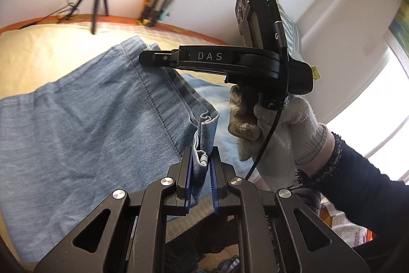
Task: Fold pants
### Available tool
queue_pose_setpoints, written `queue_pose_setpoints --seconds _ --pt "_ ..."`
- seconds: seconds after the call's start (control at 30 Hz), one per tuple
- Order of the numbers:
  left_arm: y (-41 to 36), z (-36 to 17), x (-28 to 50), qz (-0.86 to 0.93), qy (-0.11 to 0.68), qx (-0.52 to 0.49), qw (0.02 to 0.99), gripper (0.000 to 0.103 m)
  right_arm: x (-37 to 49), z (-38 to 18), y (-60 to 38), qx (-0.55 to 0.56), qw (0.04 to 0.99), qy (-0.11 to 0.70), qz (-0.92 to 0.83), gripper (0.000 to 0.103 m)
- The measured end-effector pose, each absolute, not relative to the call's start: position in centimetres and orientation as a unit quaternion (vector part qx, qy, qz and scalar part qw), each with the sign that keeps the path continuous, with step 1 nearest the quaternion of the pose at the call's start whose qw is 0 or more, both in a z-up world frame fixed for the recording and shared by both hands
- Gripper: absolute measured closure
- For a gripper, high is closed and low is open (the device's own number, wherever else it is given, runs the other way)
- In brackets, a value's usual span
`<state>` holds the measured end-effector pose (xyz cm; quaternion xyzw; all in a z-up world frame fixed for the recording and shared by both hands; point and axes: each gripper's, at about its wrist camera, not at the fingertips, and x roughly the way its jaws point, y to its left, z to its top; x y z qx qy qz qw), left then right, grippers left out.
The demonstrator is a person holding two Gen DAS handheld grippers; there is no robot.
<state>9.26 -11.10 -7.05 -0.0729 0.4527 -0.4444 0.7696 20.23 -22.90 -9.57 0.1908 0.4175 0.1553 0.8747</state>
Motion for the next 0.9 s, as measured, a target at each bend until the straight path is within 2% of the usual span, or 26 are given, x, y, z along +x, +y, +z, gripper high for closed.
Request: queue_pose_setpoints --seconds 0.7,0.9 --pt "-24.3 -9.8 8.8 -0.539 0.458 -0.054 0.705 0.093 10.1 -8.1 -34.5 0.161 0.898 0.403 0.068 0.096" --pt "-27.0 -12.3 9.4 -0.546 0.479 -0.046 0.686 0.093 8.5 -11.2 -38.7 0.206 0.878 0.428 0.052 0.096"
